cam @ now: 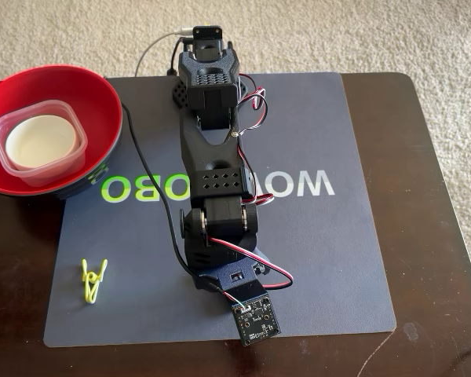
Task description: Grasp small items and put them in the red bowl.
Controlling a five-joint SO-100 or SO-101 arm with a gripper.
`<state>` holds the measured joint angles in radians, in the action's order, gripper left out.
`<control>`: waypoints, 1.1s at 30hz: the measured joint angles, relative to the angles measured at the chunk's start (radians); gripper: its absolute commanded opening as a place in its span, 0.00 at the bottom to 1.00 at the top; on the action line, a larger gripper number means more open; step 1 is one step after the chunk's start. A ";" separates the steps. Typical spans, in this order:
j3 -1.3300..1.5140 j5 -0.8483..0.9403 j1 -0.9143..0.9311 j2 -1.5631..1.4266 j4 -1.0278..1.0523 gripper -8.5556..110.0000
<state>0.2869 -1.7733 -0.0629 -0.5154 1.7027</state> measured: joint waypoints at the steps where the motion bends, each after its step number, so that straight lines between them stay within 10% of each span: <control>1: 0.000 0.000 0.000 0.000 0.000 0.31; 9: -0.032 0.051 0.063 0.058 0.000 0.08; 19: -0.107 0.249 0.072 0.106 0.002 0.07; 33: 0.281 1.169 0.433 -0.630 0.003 0.07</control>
<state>0.5676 -0.6044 0.3697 -1.1459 1.7058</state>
